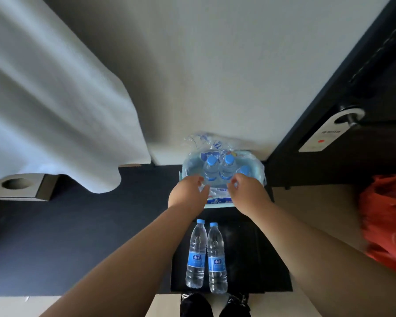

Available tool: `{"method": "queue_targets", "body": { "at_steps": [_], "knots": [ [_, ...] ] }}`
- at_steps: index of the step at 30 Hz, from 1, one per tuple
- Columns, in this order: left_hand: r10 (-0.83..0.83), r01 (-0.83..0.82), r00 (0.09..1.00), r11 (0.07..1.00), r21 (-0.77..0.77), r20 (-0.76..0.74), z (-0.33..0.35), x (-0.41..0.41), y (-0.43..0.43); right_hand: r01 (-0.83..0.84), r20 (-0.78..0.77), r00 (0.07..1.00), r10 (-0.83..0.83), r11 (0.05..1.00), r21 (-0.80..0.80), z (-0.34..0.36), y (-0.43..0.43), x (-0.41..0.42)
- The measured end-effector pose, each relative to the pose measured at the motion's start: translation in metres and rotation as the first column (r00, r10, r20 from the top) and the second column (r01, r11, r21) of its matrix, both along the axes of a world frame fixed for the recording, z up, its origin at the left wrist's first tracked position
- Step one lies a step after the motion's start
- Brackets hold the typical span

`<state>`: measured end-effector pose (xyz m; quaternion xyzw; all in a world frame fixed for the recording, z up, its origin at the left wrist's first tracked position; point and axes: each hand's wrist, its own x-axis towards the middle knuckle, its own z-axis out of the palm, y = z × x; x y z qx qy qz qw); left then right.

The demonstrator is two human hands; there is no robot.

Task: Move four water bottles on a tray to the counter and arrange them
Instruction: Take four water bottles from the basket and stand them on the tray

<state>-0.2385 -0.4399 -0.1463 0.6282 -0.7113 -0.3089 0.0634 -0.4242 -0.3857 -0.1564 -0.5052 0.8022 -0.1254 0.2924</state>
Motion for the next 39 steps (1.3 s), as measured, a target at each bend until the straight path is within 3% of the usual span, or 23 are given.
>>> {"method": "queue_targets", "body": {
  "at_steps": [3, 9, 20, 25, 31, 35, 39],
  "knots": [
    [-0.076, 0.078, 0.995, 0.996, -0.033, 0.058, 0.016, -0.019, -0.029, 0.005, -0.048, 0.999, -0.008, 0.998, -0.059, 0.013, -0.021, -0.013],
    [-0.195, 0.211, 0.957, 0.976, -0.053, 0.216, 0.006, -0.049, -0.068, -0.103, -0.19, 0.976, 0.101, 0.995, -0.003, 0.003, -0.059, -0.017],
    [-0.203, 0.216, 0.916, 0.976, 0.0, 0.347, -0.047, -0.066, -0.086, -0.038, -0.447, 0.888, 0.108, 0.986, 0.164, -0.024, -0.097, 0.0],
    [-0.235, 0.241, 0.924, 0.97, 0.02, 0.301, -0.04, -0.06, -0.078, -0.121, -0.33, 0.93, 0.163, 0.982, 0.146, -0.023, -0.092, -0.001],
    [-0.212, 0.234, 0.956, 0.968, -0.093, 0.203, 0.01, -0.052, -0.066, -0.091, -0.213, 0.975, 0.055, 0.982, -0.165, 0.013, -0.065, -0.006],
    [-0.225, 0.233, 0.973, 0.945, -0.23, 0.059, 0.057, -0.036, -0.045, -0.137, -0.142, 0.985, 0.093, 0.931, -0.339, 0.058, -0.04, -0.012],
    [-0.248, 0.191, 0.965, 0.89, -0.415, -0.087, 0.098, -0.026, -0.018, -0.201, -0.186, 0.975, 0.125, 0.853, -0.482, 0.104, -0.018, -0.014]
  ]
}}
